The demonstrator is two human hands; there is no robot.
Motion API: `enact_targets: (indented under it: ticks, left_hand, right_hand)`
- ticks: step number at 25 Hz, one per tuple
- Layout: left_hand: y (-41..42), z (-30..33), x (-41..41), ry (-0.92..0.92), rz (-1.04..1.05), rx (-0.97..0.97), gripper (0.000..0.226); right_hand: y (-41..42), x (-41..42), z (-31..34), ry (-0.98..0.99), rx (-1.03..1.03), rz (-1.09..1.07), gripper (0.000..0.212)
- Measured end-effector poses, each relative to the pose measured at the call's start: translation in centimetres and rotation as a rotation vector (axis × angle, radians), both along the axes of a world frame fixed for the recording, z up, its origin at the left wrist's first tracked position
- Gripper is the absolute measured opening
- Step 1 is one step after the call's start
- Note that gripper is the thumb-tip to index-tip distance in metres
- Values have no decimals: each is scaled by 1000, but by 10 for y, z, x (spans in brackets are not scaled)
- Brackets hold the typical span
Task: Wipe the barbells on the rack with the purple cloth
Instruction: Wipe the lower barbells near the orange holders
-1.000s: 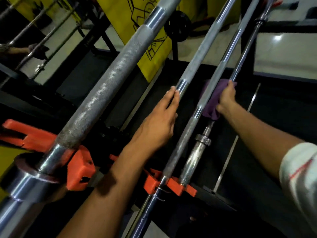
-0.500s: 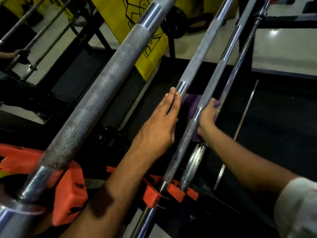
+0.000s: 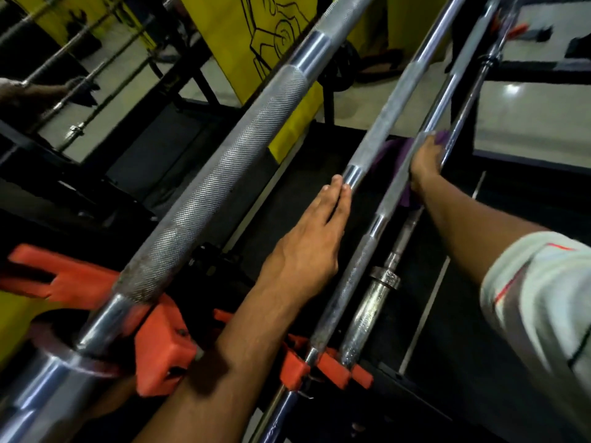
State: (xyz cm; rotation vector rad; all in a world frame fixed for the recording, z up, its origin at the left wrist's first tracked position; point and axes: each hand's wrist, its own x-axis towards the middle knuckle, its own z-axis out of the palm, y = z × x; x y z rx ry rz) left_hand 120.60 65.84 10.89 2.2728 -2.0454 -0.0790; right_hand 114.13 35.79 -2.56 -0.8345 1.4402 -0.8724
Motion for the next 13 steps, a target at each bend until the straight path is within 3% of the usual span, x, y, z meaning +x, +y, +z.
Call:
enact_targets:
  ticks: [3,6,9,13]
  left_hand:
    - [-1,2,1,-8,-6,10,77]
    - [0,6,-5,-35,2,13,73]
    - [3,13,-9,-108,-2,23,71]
    - [30,23,-36,-154,66,60,74]
  right_hand:
    - [53,-11,-12,123,-30,154,70]
    - [123,-36,-41,213,-109,436,89]
    - [173,-69,-23,225,-185,612,65]
    - [218,-111,37,15,-222,637,32]
